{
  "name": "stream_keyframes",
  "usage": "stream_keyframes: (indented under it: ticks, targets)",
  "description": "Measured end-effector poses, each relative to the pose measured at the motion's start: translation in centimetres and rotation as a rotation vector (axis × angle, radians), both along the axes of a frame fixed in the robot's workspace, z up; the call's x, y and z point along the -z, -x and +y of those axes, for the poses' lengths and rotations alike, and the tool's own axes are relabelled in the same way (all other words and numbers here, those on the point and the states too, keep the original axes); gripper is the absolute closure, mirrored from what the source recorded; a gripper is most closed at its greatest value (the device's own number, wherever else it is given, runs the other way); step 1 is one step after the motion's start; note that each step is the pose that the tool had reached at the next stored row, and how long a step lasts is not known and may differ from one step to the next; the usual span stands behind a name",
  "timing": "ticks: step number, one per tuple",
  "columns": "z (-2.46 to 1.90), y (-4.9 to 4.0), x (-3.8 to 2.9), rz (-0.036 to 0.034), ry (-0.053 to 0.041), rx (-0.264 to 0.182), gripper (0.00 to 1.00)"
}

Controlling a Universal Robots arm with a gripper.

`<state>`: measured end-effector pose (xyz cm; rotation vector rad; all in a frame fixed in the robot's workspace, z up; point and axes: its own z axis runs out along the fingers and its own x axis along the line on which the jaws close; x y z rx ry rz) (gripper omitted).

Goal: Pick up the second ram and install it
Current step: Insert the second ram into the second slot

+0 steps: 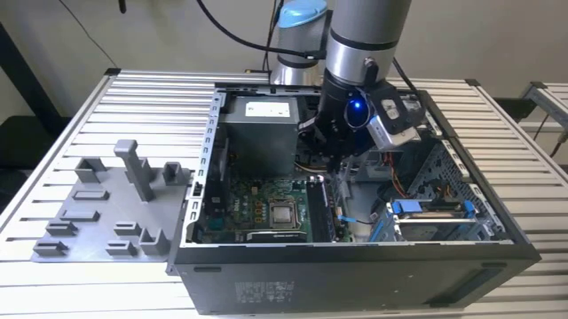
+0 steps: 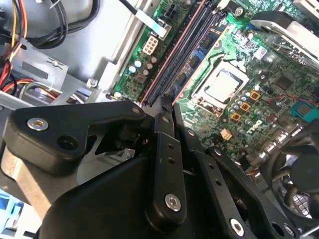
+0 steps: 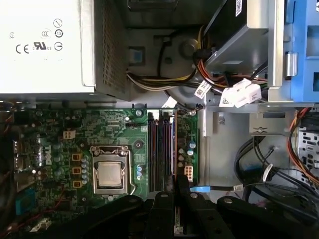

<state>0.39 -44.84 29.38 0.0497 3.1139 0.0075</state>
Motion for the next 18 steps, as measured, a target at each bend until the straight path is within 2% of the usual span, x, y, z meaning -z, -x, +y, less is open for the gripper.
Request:
stream_keyframes:
  ticks: [1, 3, 18]
  targets:
    - [-0.01, 0.00, 0.06, 0.0029, 0.0001, 0.000, 0.86]
    - [-0.01, 0.01, 0.17, 0.0041, 0.0003, 0.000, 0.86]
    - [-0.03, 0.07, 0.34, 0.0052, 0.0001, 0.001, 0.86]
